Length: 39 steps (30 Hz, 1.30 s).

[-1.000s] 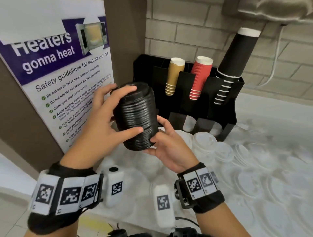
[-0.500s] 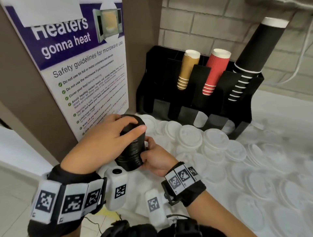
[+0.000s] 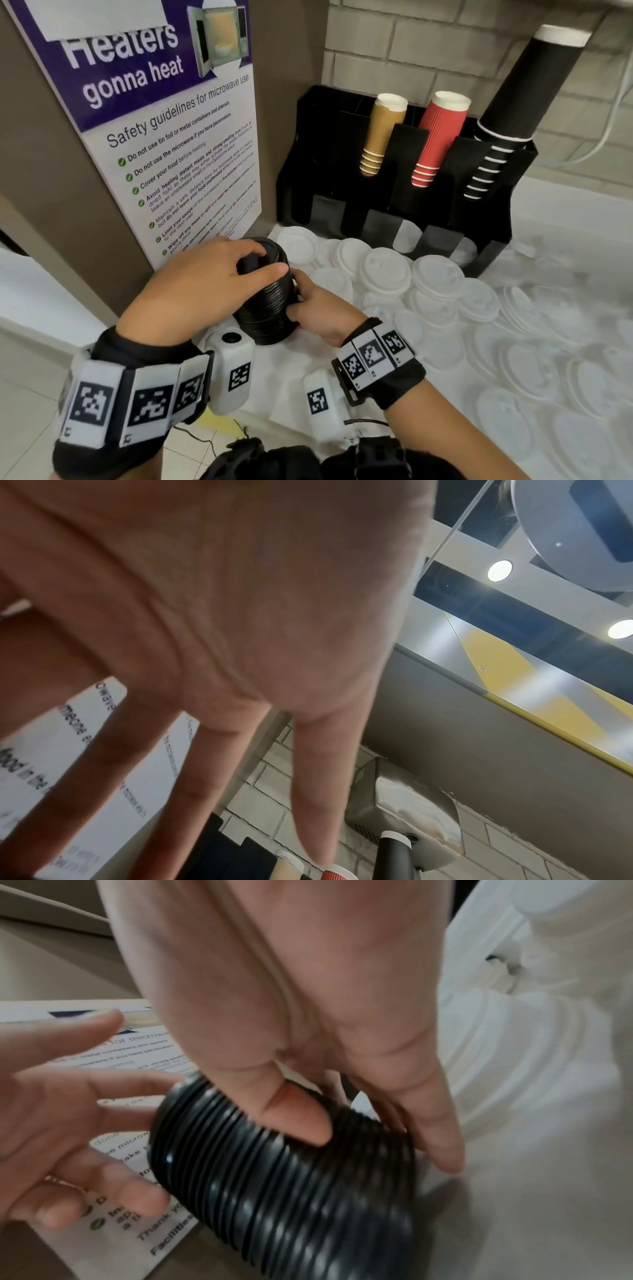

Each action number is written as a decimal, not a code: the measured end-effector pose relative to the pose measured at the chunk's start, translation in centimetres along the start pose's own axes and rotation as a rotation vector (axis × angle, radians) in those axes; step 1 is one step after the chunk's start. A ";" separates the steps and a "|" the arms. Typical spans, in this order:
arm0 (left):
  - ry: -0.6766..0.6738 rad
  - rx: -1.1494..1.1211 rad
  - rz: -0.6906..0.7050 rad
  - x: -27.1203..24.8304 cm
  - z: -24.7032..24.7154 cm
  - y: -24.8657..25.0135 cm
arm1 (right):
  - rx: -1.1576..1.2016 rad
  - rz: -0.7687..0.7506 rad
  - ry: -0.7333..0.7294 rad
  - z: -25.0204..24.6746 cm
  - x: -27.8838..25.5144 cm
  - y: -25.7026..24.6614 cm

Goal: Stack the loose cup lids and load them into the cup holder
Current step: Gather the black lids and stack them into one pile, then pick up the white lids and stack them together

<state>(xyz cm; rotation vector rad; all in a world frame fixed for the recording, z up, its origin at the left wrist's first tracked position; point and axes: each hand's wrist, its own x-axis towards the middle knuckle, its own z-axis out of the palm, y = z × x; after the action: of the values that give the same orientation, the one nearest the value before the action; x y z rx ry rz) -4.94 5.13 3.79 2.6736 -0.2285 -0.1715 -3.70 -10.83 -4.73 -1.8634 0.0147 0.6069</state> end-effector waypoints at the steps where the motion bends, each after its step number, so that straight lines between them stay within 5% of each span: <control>1: -0.007 0.009 -0.011 0.0 0.1 0.1 | -0.024 0.002 -0.002 -0.2 -0.1 -0.1; 7: -0.005 -0.025 0.010 -0.1 0.1 0.6 | -0.105 0.015 0.013 -1.3 -0.8 -0.4; 12: 0.023 -0.138 0.120 0.2 0.6 1.0 | 0.030 0.067 0.046 -2.3 -1.6 -0.2; 23: -0.015 -0.071 0.101 0.5 1.2 0.9 | 0.245 0.134 0.041 -2.0 -1.7 0.5; 39: 0.011 -0.028 0.119 0.8 0.6 1.3 | 0.090 0.082 0.017 -3.4 -3.0 -0.8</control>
<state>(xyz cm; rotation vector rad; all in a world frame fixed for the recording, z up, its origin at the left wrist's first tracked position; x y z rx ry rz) -4.40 3.58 3.71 2.6237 -0.3783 -0.1212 -4.66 -14.37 -1.95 -1.7870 0.1285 0.6366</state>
